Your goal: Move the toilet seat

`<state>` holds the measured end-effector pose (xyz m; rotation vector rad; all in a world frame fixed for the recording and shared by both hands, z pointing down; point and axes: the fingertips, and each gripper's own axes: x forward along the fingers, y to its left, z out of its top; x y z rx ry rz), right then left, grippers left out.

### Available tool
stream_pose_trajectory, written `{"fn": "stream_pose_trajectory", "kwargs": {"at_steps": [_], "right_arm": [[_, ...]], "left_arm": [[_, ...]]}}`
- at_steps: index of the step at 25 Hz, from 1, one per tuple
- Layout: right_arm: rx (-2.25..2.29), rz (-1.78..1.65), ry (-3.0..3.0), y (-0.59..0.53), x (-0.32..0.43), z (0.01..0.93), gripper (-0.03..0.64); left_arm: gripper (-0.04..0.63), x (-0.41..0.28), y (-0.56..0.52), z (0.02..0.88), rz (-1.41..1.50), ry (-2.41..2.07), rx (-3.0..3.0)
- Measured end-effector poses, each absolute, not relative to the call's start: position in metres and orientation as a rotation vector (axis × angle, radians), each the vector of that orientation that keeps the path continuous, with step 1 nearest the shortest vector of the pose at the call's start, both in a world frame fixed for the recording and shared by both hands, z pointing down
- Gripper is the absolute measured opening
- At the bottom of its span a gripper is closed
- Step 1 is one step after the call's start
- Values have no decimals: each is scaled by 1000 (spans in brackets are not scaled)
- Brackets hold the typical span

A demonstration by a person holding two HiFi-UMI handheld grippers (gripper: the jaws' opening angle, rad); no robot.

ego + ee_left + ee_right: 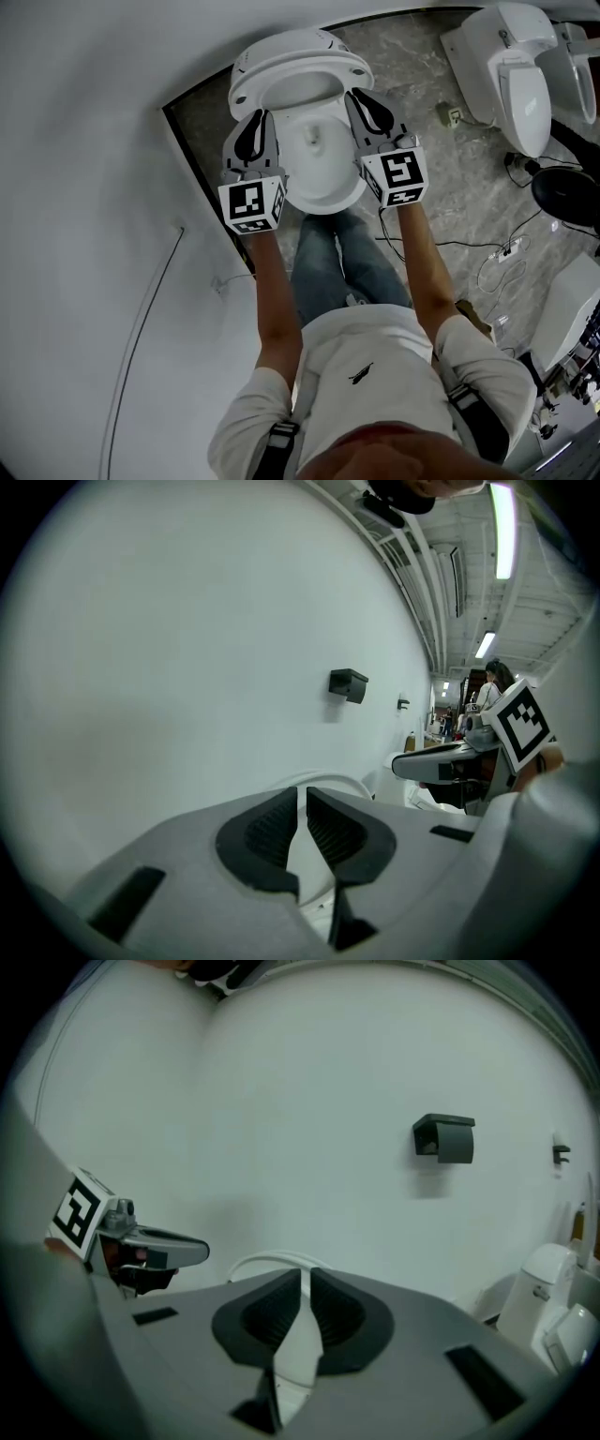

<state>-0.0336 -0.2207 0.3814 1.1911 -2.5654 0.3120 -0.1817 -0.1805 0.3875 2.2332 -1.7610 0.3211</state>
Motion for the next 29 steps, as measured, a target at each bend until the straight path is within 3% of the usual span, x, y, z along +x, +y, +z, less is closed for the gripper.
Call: {"fn": "stream_pose_trajectory", "kwargs": {"at_steps": [29], "right_arm": [[1159, 299, -2605, -157, -32, 345, 40]], "left_arm": [[43, -153, -132, 349, 280, -1741, 2291]]}}
